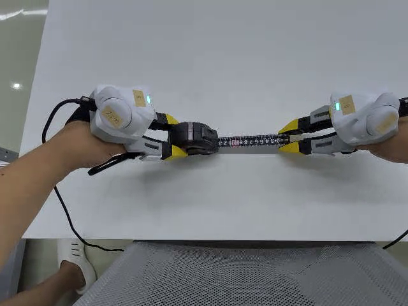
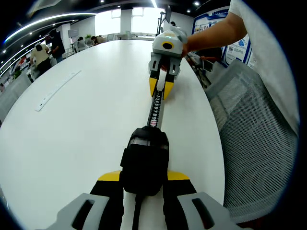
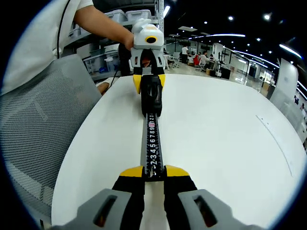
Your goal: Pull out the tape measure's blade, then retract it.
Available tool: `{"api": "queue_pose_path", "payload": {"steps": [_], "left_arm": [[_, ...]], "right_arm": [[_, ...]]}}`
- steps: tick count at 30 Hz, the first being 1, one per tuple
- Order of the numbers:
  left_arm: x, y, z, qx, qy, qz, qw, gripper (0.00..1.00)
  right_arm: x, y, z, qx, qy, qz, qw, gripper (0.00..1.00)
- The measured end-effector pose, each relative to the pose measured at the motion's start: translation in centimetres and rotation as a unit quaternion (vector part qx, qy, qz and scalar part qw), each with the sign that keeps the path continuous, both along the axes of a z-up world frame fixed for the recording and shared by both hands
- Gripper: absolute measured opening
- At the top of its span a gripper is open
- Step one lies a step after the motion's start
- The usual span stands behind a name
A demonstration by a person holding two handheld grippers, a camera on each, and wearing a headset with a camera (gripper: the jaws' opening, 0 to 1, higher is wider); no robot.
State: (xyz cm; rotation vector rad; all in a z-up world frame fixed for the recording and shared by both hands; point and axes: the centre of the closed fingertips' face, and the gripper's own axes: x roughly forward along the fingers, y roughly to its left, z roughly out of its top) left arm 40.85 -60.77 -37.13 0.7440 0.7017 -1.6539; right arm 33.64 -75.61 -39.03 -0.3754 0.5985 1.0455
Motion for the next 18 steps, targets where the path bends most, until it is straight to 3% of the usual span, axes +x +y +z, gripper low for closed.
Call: {"api": "queue_pose_path", "payload": {"steps": [18], "left_arm": [[0.0, -0.1, 0.0, 0.0, 0.001, -0.004, 1.0, 0.28]], "right_arm": [[-2.1, -4.8, -0.1, -0.02, 0.018, -0.021, 0.9994, 0.12]]}}
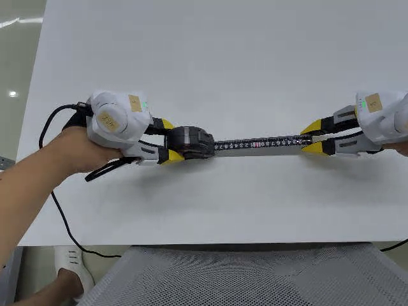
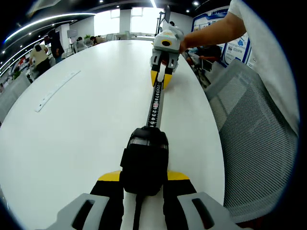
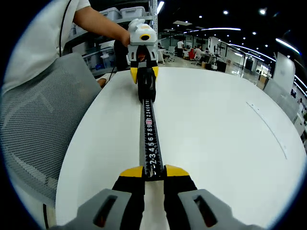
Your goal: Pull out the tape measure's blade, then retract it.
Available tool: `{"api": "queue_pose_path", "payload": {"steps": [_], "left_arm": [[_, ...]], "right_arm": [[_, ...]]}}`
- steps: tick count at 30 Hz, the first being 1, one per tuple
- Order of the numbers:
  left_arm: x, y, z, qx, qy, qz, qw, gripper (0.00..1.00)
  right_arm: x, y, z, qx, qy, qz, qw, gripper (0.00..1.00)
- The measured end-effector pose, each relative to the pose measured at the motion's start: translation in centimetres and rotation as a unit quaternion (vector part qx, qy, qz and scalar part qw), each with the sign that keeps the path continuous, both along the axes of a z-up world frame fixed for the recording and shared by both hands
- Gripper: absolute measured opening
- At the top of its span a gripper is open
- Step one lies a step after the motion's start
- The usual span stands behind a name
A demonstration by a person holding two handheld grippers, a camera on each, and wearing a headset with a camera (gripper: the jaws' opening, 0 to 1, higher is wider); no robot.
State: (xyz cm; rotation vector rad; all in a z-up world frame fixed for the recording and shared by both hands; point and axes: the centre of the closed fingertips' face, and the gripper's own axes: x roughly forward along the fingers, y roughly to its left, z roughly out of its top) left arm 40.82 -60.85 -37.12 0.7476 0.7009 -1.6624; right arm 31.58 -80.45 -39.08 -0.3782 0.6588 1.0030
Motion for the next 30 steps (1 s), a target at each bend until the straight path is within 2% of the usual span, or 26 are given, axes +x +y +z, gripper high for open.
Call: {"api": "queue_pose_path", "payload": {"steps": [30], "left_arm": [[-0.1, 0.1, 0.0, 0.001, -0.001, -0.004, 1.0, 0.28]], "right_arm": [[-2.2, -4.4, 0.6, -0.024, 0.016, -0.018, 0.9994, 0.12]]}}
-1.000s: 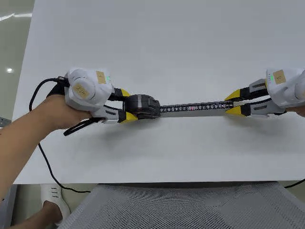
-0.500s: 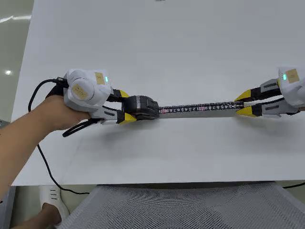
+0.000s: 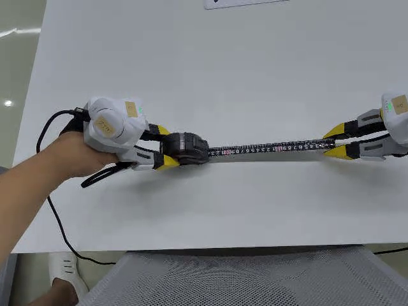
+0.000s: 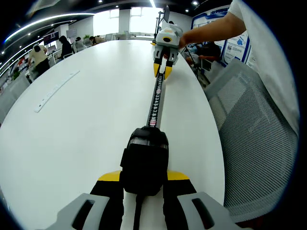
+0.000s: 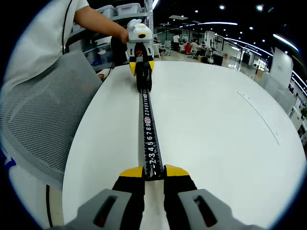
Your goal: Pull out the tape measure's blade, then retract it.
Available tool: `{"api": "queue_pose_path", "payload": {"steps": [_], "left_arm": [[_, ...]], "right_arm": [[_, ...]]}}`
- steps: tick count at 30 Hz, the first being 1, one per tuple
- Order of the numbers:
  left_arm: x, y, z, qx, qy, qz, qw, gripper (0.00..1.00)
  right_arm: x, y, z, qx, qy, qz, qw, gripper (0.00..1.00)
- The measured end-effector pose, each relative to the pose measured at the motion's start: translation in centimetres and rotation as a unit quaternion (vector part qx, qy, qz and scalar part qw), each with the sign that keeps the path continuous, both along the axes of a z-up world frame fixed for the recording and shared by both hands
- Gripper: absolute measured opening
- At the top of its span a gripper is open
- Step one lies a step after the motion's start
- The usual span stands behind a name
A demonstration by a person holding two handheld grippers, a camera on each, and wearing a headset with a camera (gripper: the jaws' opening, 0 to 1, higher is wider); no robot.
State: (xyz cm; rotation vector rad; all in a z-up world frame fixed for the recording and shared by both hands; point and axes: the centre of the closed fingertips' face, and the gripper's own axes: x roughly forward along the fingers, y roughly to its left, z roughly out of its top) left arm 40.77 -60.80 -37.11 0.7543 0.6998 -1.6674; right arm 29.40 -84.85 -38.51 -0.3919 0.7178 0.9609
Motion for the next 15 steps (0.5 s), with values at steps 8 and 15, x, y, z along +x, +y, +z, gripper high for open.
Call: {"api": "queue_pose_path", "payload": {"steps": [8, 15], "left_arm": [[-0.1, -0.2, 0.0, -0.001, -0.001, 0.002, 1.0, 0.29], [-0.2, -0.4, 0.0, -0.003, -0.003, 0.004, 1.0, 0.29]], "right_arm": [[-0.1, 0.0, -0.4, -0.006, 0.003, 0.002, 1.0, 0.12], [-0.2, 0.0, -1.1, -0.008, 0.006, 0.004, 0.9999, 0.13]]}}
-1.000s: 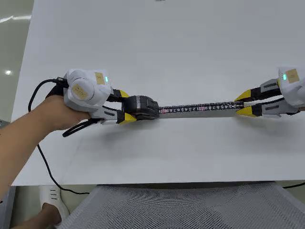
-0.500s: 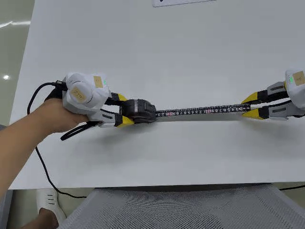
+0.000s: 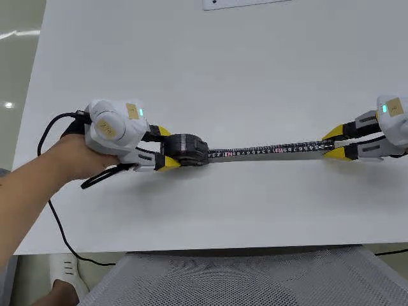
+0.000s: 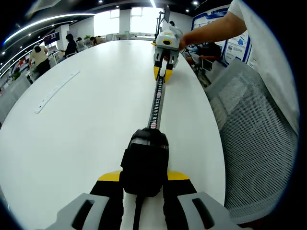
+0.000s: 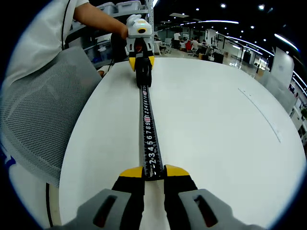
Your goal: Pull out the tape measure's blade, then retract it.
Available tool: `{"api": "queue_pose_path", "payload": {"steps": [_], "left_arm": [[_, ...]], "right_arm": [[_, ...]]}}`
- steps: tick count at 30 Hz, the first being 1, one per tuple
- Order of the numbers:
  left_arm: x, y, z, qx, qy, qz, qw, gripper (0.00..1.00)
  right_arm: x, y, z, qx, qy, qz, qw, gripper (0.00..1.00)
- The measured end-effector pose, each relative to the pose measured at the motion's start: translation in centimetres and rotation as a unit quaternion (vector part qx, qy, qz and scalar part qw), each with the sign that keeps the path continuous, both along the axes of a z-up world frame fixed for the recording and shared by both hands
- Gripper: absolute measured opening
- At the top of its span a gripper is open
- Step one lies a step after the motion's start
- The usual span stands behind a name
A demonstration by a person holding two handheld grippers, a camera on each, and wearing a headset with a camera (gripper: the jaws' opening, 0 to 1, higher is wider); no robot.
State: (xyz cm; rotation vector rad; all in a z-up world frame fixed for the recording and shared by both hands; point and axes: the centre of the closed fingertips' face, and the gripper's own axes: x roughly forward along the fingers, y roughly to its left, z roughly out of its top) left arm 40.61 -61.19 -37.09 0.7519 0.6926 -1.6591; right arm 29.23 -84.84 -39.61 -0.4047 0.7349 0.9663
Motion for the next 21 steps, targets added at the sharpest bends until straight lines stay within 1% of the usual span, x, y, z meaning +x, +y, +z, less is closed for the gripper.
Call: {"api": "queue_pose_path", "payload": {"steps": [2, 4, 6, 9, 11, 13, 15, 18, 21], "left_arm": [[0.0, 0.05, -0.01, 0.002, -0.002, -0.001, 1.0, 0.29], [0.0, 0.04, -0.02, 0.003, -0.001, 0.0, 1.0, 0.29], [0.04, 0.0, -0.02, 0.002, 0.001, 0.003, 1.0, 0.29], [0.07, -0.05, -0.04, 0.002, 0.001, 0.005, 1.0, 0.29], [0.09, -0.05, -0.05, 0.001, 0.001, 0.01, 0.9999, 0.29], [0.08, -0.04, -0.03, -0.001, 0.0, 0.011, 0.9999, 0.3], [0.1, -0.08, -0.02, -0.003, 0.002, 0.016, 0.9999, 0.3], [0.1, -0.08, -0.03, -0.002, 0.004, 0.019, 0.9998, 0.3], [0.1, -0.14, -0.03, 0.001, 0.004, 0.021, 0.9998, 0.3]], "right_arm": [[-0.05, 0.03, -0.02, 0.007, 0.0, -0.002, 1.0, 0.13], [-0.09, 0.0, -0.22, 0.008, -0.001, -0.001, 1.0, 0.13], [-0.13, 0.04, -0.34, 0.009, 0.002, -0.001, 1.0, 0.13], [-0.24, 0.07, -0.66, 0.007, 0.005, -0.002, 1.0, 0.13], [-0.17, 0.02, -0.59, 0.01, 0.002, -0.006, 0.9999, 0.14], [-0.2, 0.04, -0.57, 0.013, 0.003, -0.008, 0.9999, 0.14], [-0.22, 0.02, -0.62, 0.017, 0.006, -0.012, 0.9998, 0.14], [-0.23, 0.0, -0.64, 0.019, 0.009, -0.011, 0.9997, 0.15], [-0.24, 0.02, -0.65, 0.018, 0.007, -0.007, 0.9998, 0.15]]}}
